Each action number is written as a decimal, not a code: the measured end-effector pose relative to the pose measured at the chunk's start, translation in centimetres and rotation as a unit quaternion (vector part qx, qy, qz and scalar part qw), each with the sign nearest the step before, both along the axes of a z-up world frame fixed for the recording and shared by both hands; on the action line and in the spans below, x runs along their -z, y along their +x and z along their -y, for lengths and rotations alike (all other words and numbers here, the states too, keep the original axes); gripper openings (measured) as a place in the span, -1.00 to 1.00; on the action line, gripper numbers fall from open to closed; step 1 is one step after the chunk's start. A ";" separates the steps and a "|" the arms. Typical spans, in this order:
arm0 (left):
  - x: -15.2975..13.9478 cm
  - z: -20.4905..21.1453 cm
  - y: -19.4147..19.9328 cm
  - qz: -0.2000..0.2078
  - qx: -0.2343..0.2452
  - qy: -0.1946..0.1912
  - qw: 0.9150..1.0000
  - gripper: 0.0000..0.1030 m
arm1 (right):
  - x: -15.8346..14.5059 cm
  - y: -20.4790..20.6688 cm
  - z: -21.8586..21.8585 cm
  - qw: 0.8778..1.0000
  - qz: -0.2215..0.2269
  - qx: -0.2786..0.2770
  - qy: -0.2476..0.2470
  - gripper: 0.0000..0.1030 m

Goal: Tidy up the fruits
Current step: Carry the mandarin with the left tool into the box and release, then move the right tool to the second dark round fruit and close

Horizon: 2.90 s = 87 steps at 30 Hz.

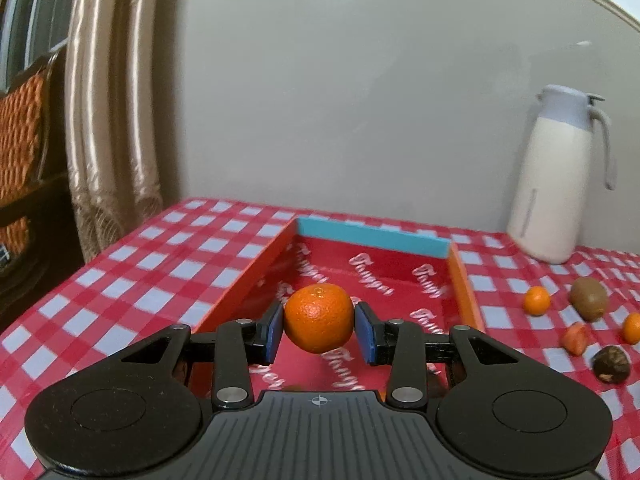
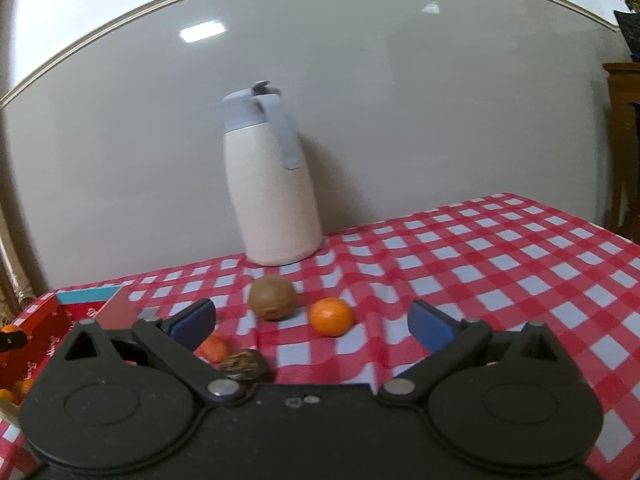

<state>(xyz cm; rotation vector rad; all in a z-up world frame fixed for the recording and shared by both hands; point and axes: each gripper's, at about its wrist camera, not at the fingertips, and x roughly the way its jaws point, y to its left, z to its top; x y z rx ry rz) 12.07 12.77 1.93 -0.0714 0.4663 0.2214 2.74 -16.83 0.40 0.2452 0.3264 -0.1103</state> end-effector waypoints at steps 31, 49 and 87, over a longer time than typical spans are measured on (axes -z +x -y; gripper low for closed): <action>-1.0 -3.2 -5.1 0.039 -0.018 -0.010 0.999 0.86 | 0.1 2.7 -7.8 0.994 -0.014 -0.102 -0.022 0.99; -0.5 -1.7 -7.8 0.027 -0.014 -0.011 0.999 0.99 | 1.7 5.4 -5.6 0.992 -0.085 -0.071 -0.056 0.99; -0.4 -2.3 -7.5 0.025 -0.019 -0.052 0.998 0.99 | 4.2 8.2 -4.9 0.983 -0.156 -0.077 -0.060 -0.12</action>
